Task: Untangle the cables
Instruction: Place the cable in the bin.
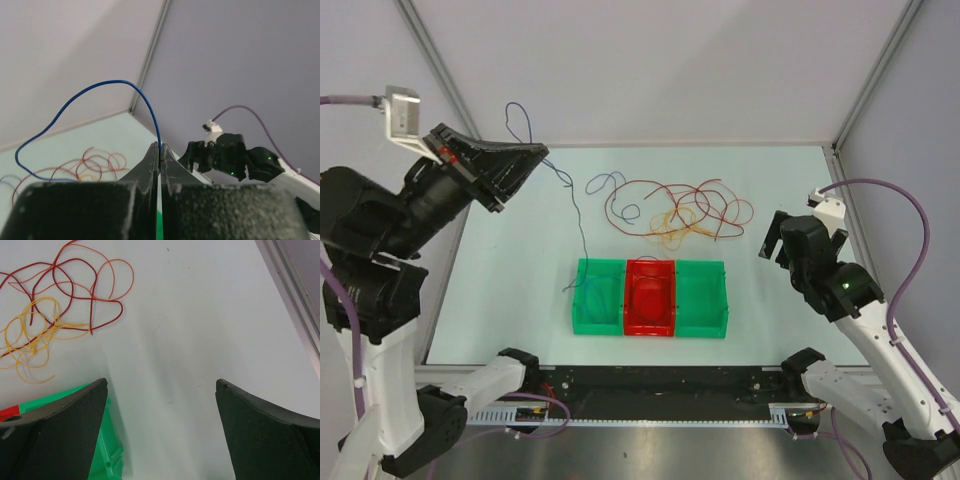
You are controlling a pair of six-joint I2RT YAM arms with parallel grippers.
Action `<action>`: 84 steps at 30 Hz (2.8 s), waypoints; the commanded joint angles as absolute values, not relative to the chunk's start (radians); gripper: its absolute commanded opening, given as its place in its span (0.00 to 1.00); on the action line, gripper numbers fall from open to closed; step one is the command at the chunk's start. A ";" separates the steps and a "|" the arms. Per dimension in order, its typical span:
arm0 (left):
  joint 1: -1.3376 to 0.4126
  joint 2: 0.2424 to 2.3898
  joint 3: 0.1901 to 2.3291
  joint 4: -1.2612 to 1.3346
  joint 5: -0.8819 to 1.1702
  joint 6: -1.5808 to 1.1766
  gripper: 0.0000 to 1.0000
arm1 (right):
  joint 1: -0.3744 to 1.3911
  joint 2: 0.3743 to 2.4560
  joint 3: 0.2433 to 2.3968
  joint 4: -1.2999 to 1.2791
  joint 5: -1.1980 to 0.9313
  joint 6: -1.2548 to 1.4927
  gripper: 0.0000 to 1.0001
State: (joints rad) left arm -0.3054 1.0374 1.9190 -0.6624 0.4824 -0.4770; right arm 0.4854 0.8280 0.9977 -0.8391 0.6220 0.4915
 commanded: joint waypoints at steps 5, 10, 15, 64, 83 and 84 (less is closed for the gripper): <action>-0.311 1.011 1.849 -0.503 0.603 -0.592 0.00 | 0.474 0.833 1.028 -0.805 0.620 0.474 0.93; -0.311 1.034 1.969 -0.630 0.448 -0.476 0.00 | 0.471 0.839 1.028 -0.802 0.606 0.468 0.93; -0.313 1.051 2.071 -0.790 0.160 -0.301 0.00 | 0.471 0.845 1.028 -0.799 0.595 0.465 0.92; -0.311 0.851 1.403 -0.555 0.201 -0.334 0.00 | 0.471 0.857 1.028 -0.788 0.548 0.448 0.91; -0.313 0.971 1.837 -0.620 0.086 -0.271 0.00 | 0.471 0.859 1.028 -0.788 0.538 0.446 0.91; -0.311 0.980 1.889 -0.614 0.097 -0.275 0.00 | 0.471 0.856 1.028 -0.788 0.540 0.446 0.91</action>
State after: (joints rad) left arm -0.3084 0.9302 1.7653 -0.6308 0.1070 -0.3035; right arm 0.4744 0.8604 0.9977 -0.8165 0.5377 0.4511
